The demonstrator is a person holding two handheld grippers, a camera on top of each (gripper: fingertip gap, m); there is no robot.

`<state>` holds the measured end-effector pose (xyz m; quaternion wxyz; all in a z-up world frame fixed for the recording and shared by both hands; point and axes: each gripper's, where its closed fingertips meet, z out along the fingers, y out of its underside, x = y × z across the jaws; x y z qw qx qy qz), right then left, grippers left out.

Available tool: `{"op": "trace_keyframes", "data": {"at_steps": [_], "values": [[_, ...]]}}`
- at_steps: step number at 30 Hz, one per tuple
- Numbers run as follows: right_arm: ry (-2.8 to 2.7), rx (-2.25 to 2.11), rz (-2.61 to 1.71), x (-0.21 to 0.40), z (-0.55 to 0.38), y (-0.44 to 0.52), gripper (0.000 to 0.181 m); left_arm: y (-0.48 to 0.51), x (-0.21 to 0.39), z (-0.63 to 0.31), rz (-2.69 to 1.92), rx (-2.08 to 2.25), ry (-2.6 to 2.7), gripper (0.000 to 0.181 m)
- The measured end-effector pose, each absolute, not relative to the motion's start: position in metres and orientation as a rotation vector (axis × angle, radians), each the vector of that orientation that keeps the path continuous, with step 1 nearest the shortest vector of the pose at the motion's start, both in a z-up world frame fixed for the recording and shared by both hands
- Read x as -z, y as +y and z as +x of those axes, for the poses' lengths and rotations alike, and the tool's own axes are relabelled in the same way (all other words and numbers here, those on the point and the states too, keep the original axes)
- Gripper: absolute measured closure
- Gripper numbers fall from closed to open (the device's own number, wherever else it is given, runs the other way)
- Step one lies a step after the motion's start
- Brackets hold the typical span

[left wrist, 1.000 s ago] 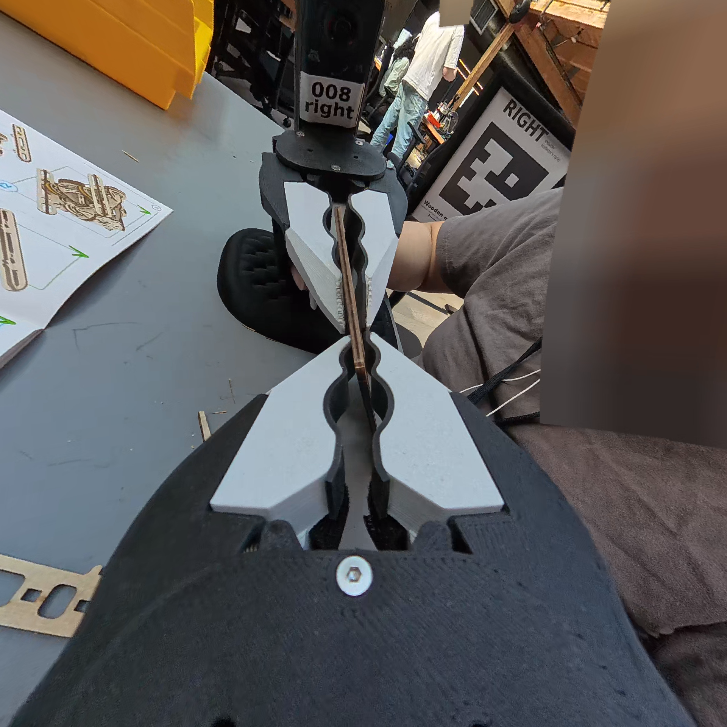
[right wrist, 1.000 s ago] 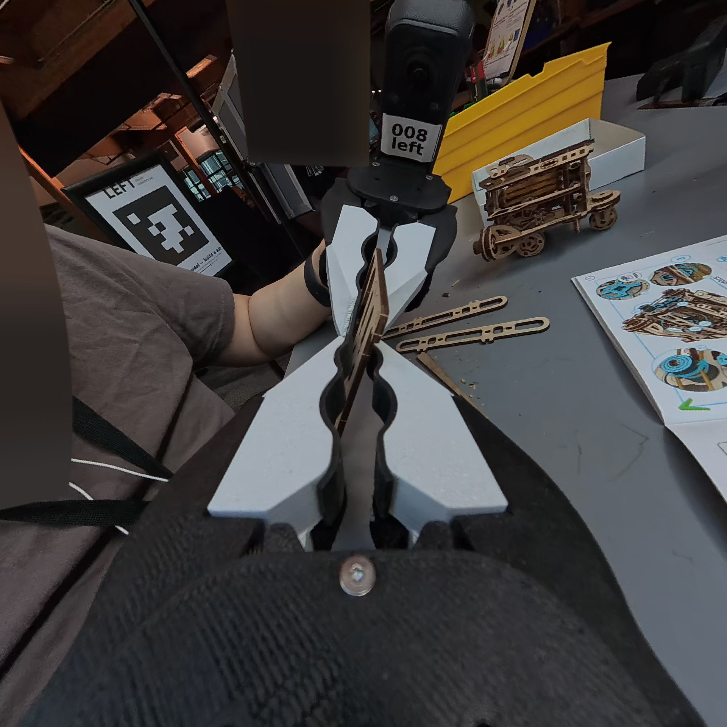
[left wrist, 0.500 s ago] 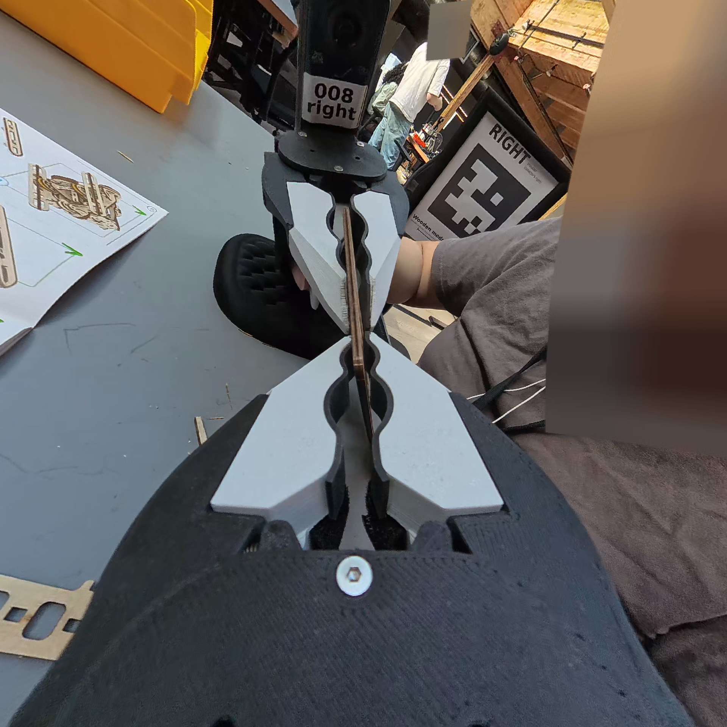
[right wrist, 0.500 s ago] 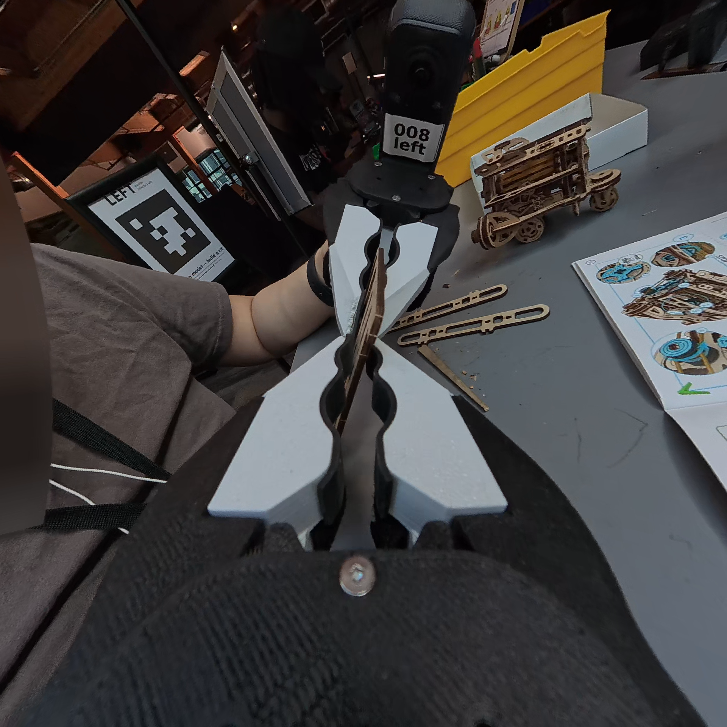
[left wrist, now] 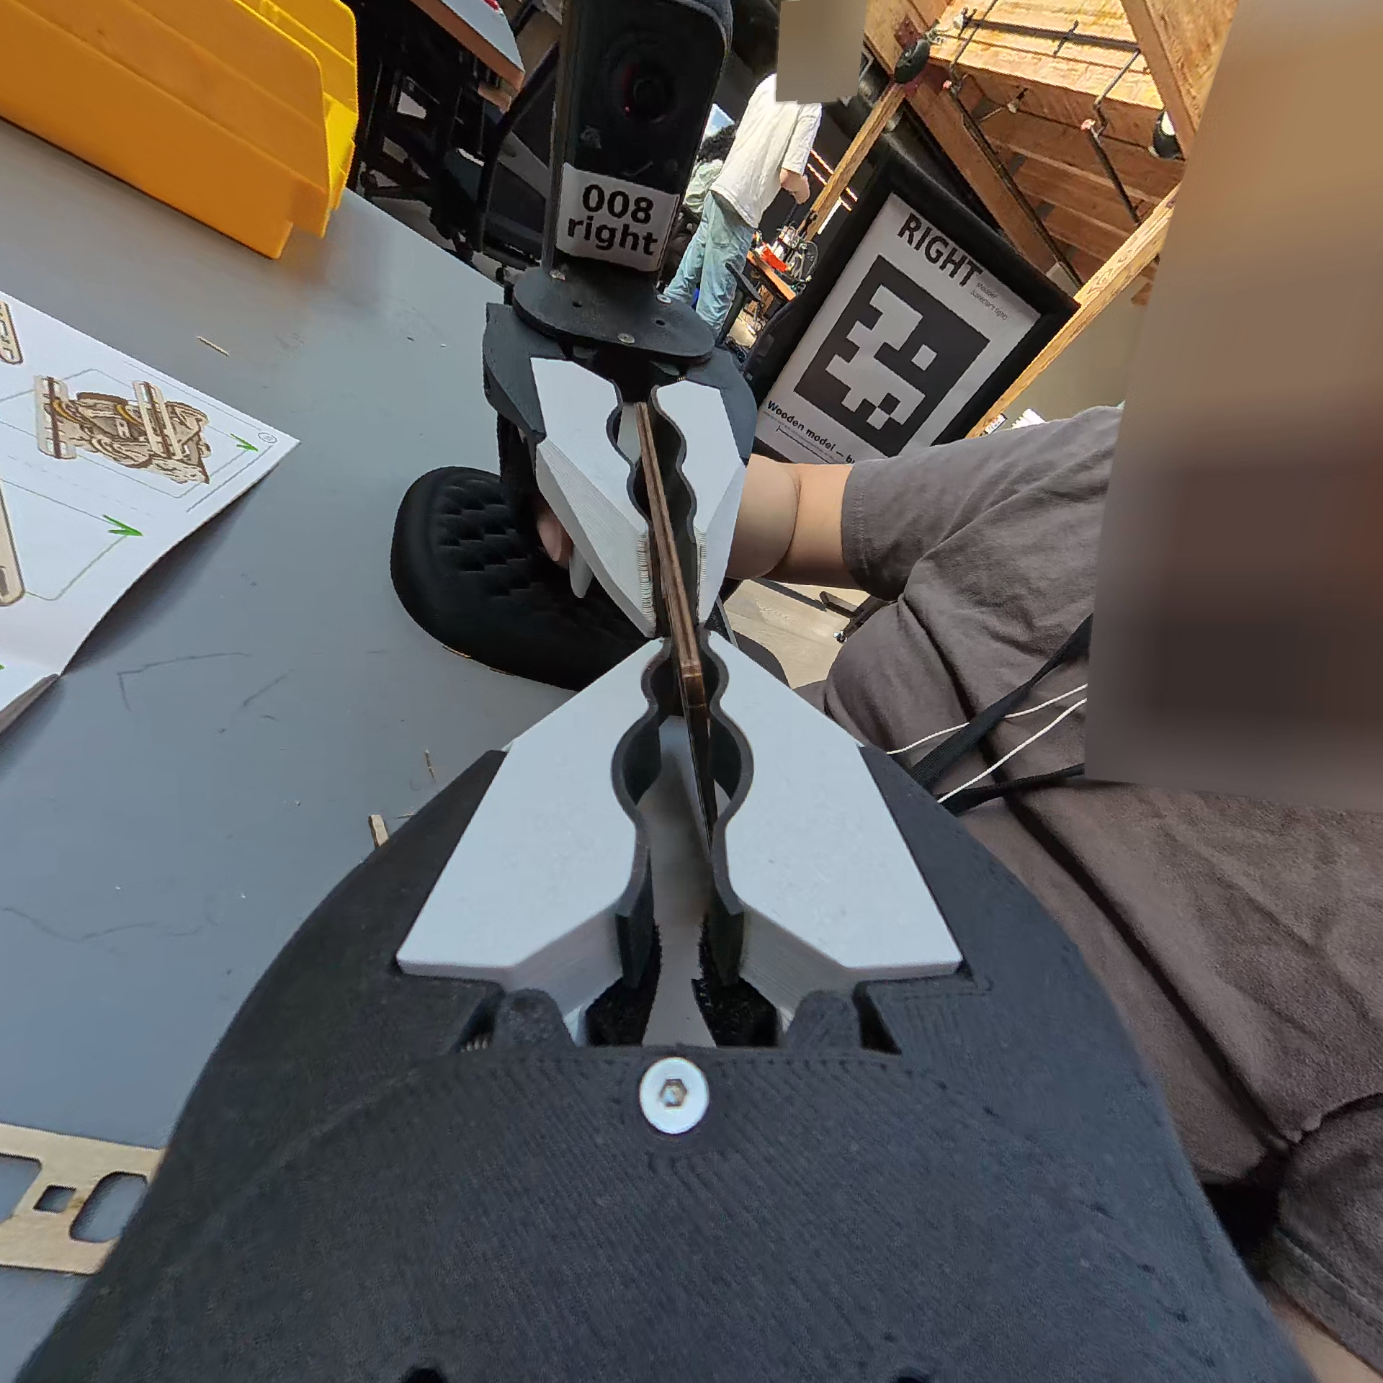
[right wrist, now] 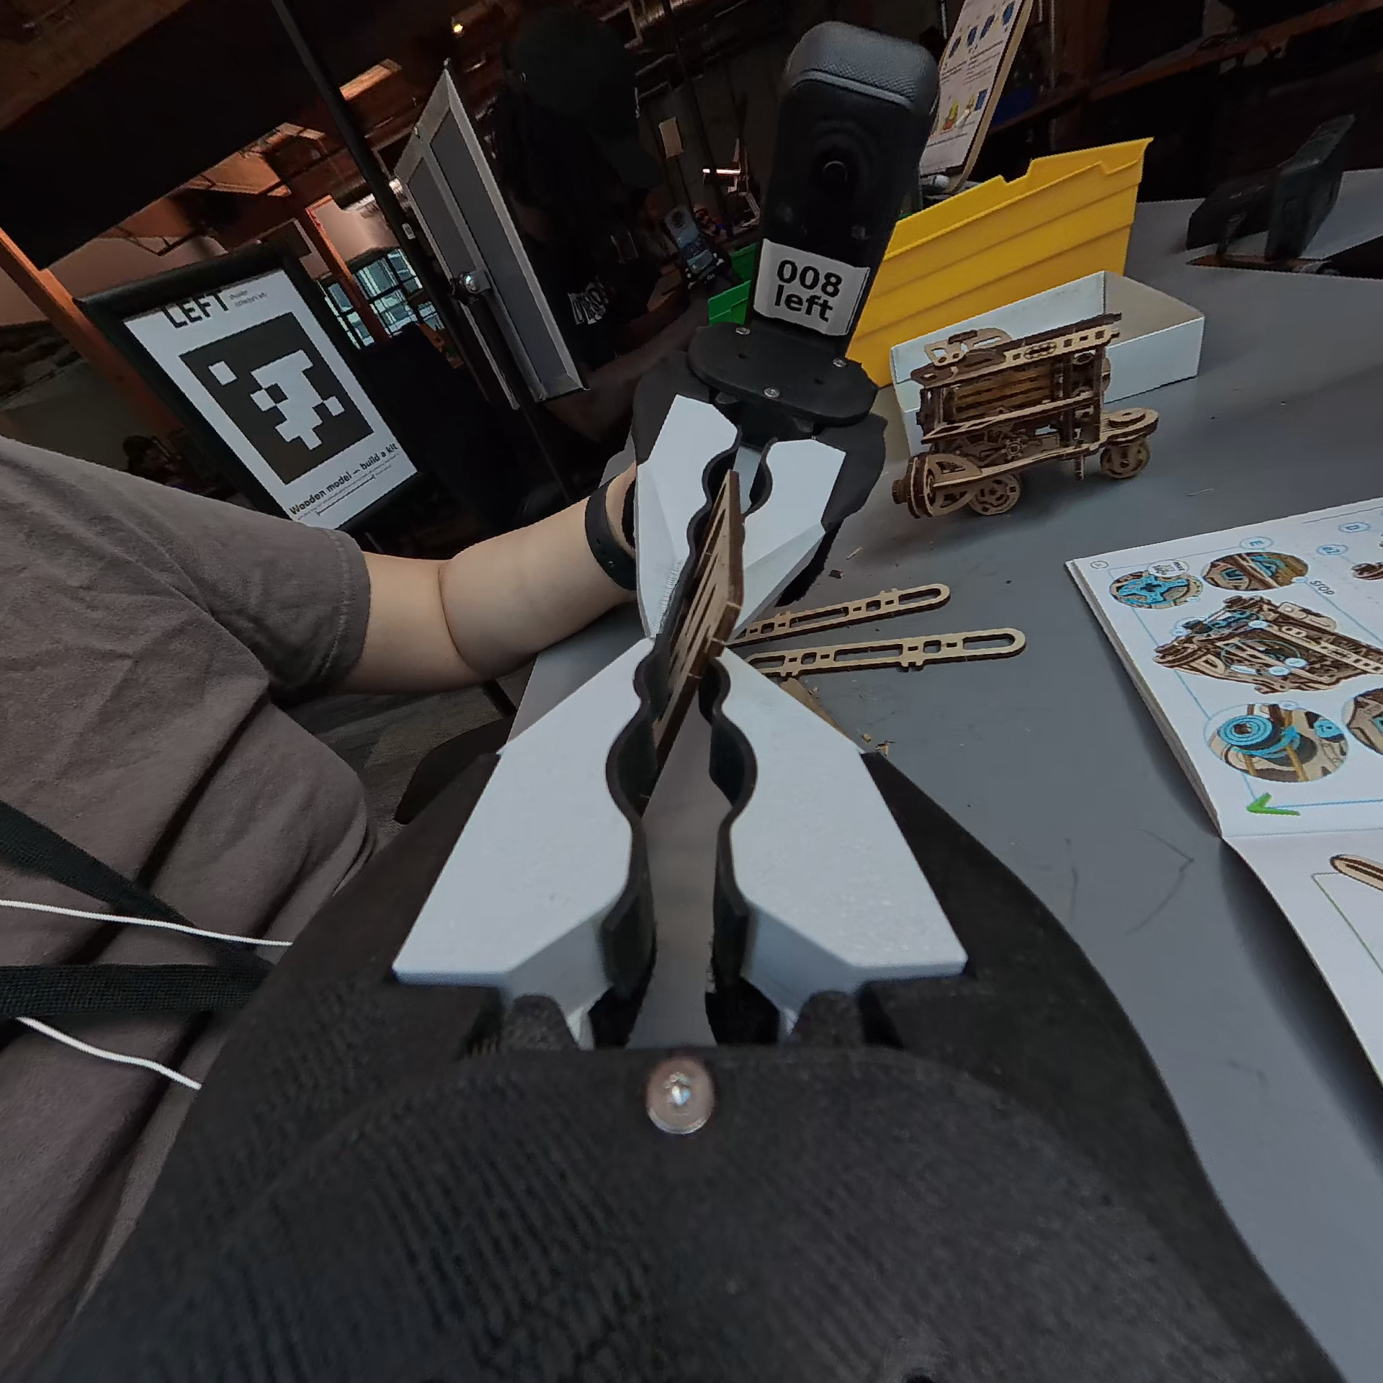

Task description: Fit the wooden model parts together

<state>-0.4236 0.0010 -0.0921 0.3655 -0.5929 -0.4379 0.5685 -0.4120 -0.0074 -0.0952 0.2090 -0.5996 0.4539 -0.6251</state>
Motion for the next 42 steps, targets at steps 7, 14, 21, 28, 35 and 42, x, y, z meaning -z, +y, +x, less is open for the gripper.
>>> {"op": "trace_keyframes", "data": {"at_steps": [7,14,21,28,35,42], "values": [[-1.13,-1.468,-1.52,0.093,-0.424,0.001,0.178,-0.009,0.091,-0.415,-1.655,1.763,1.26,0.178],[-1.17,-1.433,-1.451,0.088,-0.424,-0.006,0.178,-0.017,0.084,-0.415,-1.616,1.739,1.3,0.177],[-1.169,-1.444,-1.453,0.089,-0.424,-0.006,0.178,-0.017,0.086,-0.416,-1.631,1.719,1.308,0.177],[-1.184,-1.404,-1.455,0.091,-0.425,-0.007,0.177,-0.022,0.1,-0.415,-1.698,1.667,1.386,0.177],[-1.149,-1.455,-1.51,0.095,-0.424,-0.001,0.177,-0.013,0.104,-0.413,-1.741,1.603,1.347,0.181],[-1.081,-1.602,-1.685,0.106,-0.423,0.006,0.179,-0.002,0.112,-0.415,-1.847,1.69,1.235,0.181]]}}
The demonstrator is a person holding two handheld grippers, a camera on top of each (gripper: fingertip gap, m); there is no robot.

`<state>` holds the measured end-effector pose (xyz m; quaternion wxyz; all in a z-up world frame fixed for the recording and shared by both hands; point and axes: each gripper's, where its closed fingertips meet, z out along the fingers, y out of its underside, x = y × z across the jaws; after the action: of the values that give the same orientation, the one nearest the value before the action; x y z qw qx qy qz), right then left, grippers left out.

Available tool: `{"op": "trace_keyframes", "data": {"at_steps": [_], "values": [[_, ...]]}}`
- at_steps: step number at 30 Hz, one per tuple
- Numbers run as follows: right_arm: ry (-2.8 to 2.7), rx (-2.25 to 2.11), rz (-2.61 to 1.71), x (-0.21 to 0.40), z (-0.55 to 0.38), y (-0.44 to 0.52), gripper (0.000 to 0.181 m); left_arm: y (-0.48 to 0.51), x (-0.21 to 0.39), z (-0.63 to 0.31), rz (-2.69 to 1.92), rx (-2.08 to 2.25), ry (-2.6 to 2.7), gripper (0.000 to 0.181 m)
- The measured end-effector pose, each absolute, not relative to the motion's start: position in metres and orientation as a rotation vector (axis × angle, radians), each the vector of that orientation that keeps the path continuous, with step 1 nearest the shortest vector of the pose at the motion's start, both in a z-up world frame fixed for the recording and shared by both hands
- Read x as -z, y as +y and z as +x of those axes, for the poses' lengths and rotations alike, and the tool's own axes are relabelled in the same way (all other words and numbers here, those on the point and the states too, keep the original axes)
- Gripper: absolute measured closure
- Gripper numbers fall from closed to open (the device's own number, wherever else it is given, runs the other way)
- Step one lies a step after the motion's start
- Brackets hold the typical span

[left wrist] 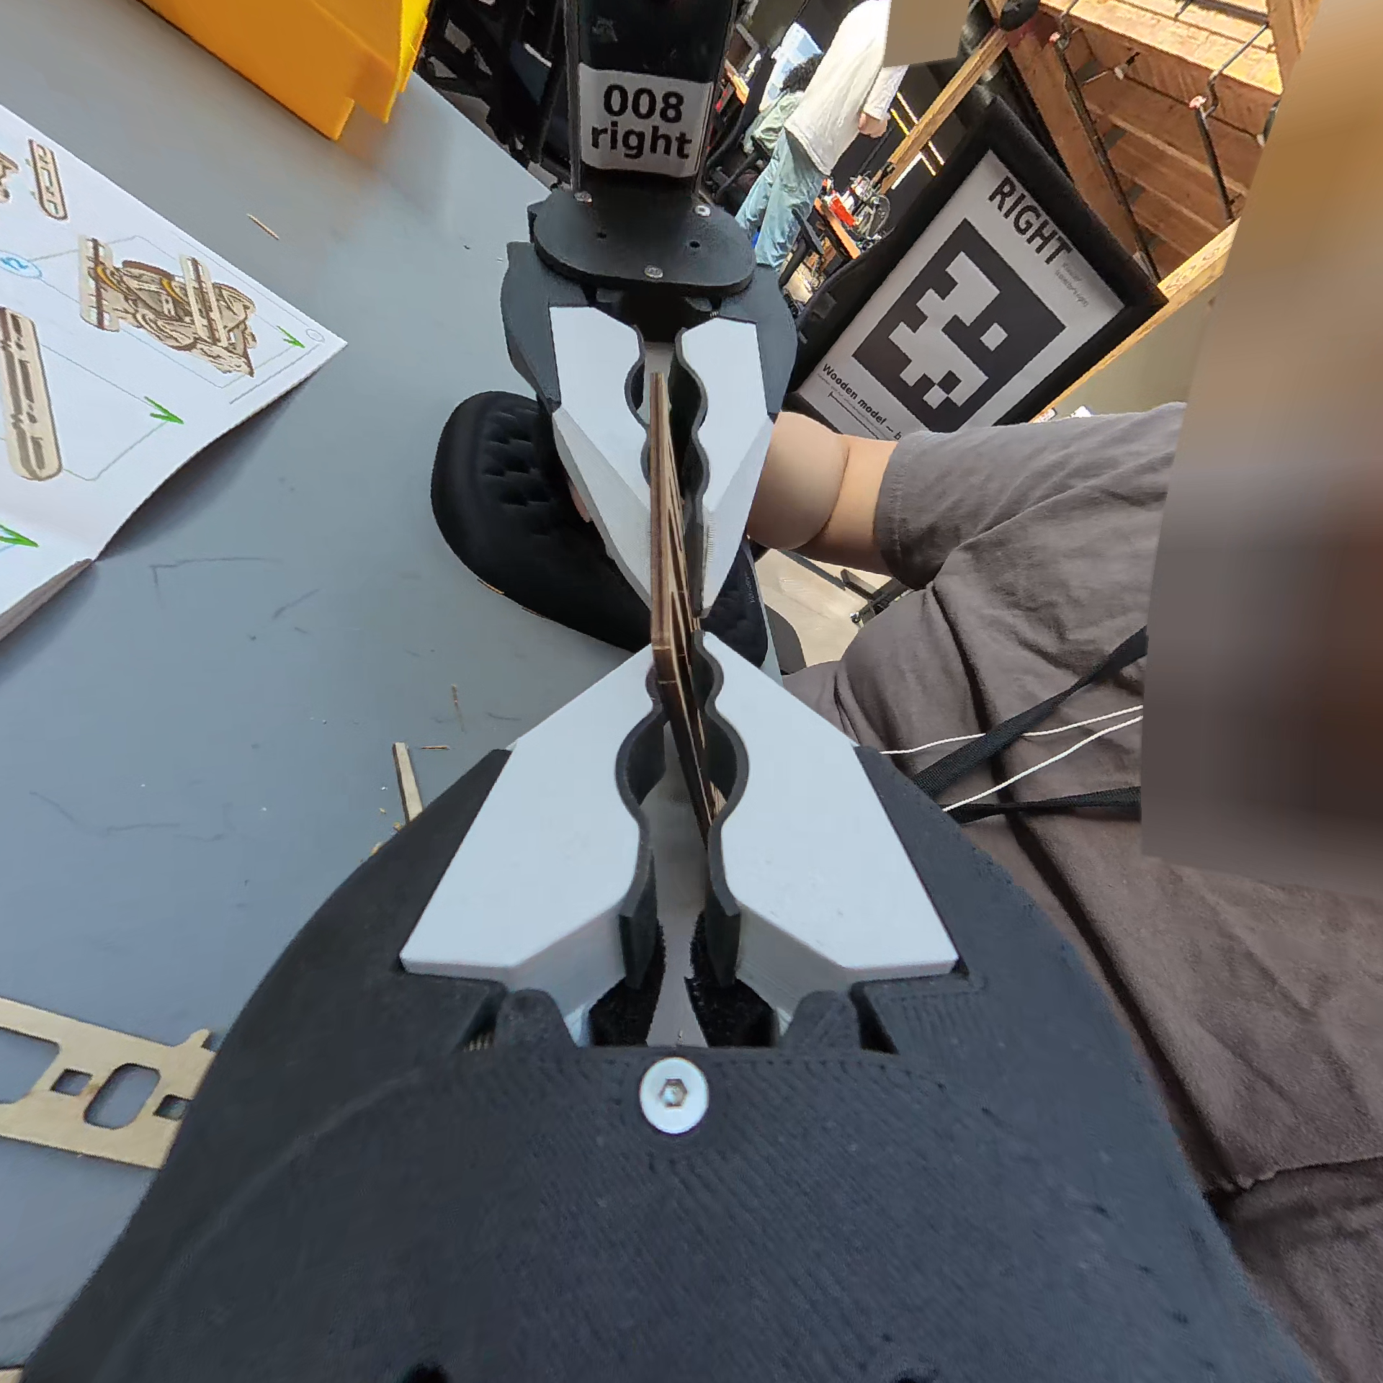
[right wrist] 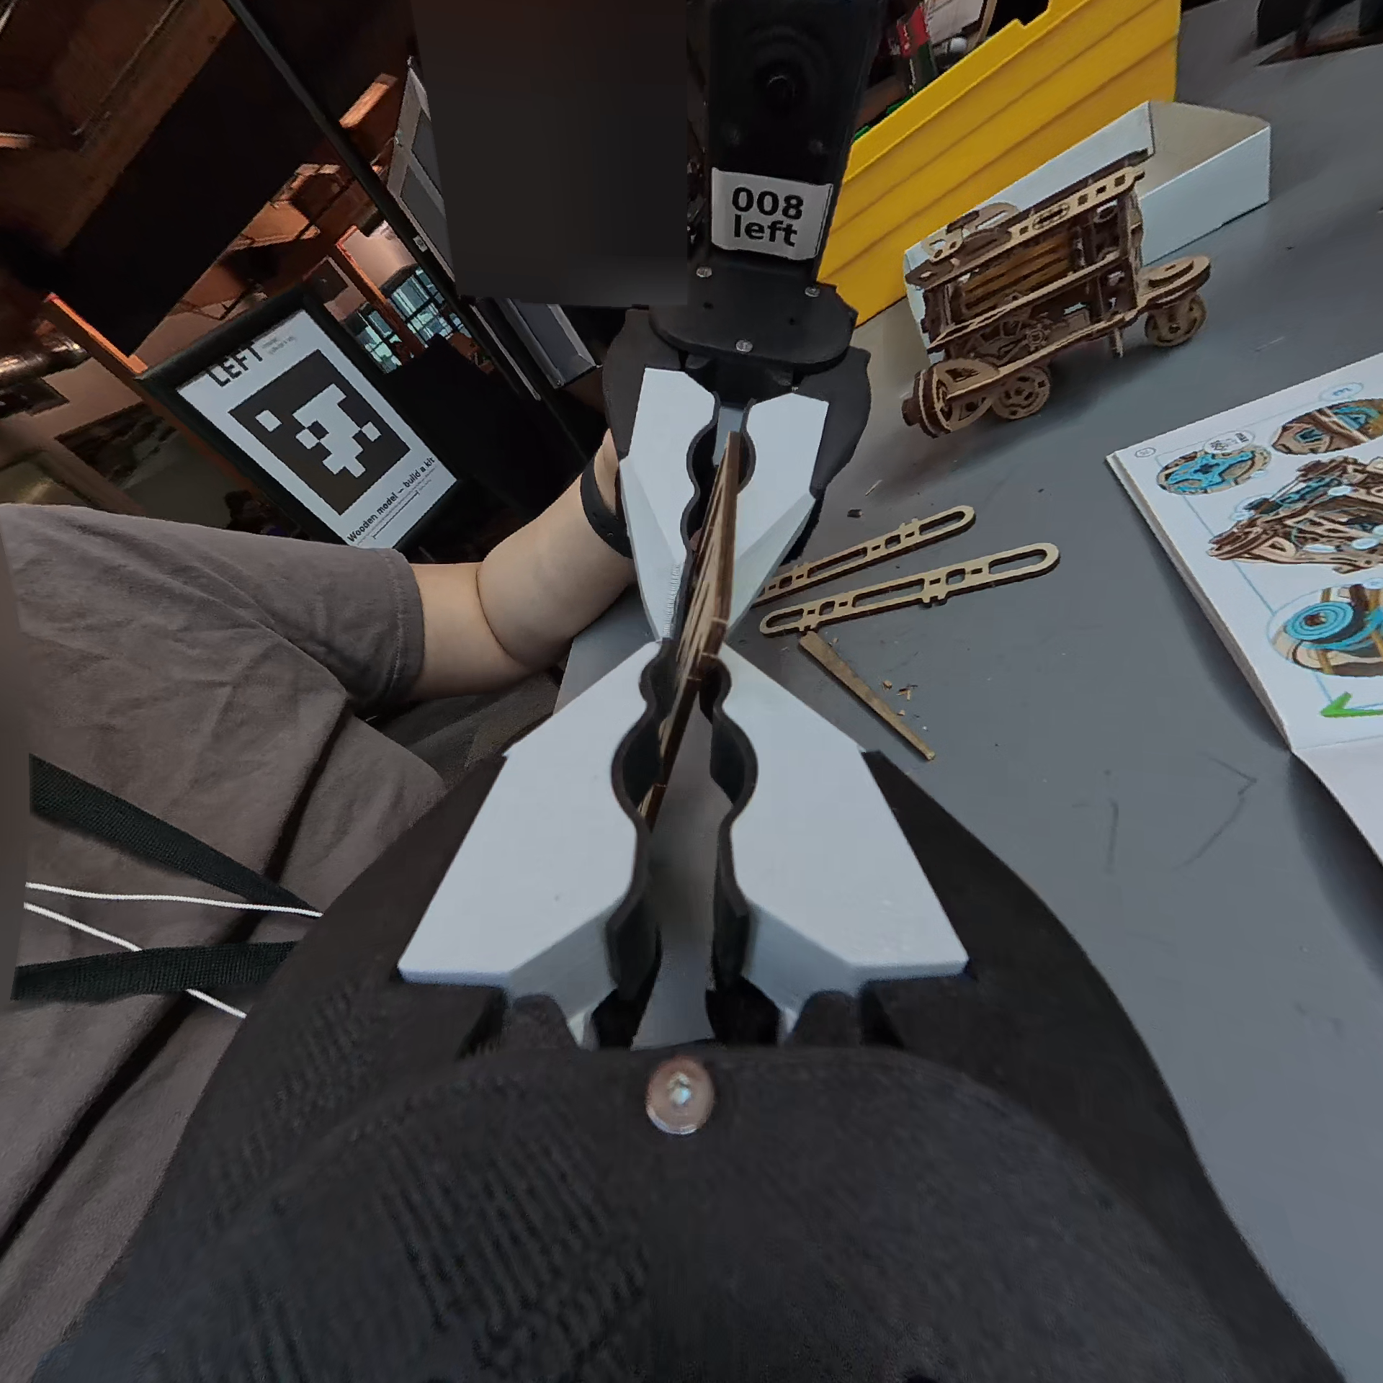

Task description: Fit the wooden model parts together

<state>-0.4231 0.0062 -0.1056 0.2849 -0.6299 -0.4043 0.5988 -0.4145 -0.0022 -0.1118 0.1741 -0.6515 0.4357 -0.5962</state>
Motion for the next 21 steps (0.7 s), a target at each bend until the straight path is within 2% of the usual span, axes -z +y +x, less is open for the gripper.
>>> {"op": "trace_keyframes", "data": {"at_steps": [21], "values": [[-0.993,-1.738,-1.86,0.12,-0.421,0.011,0.181,0.005,0.12,-0.409,-1.881,1.748,1.145,0.181]]}}
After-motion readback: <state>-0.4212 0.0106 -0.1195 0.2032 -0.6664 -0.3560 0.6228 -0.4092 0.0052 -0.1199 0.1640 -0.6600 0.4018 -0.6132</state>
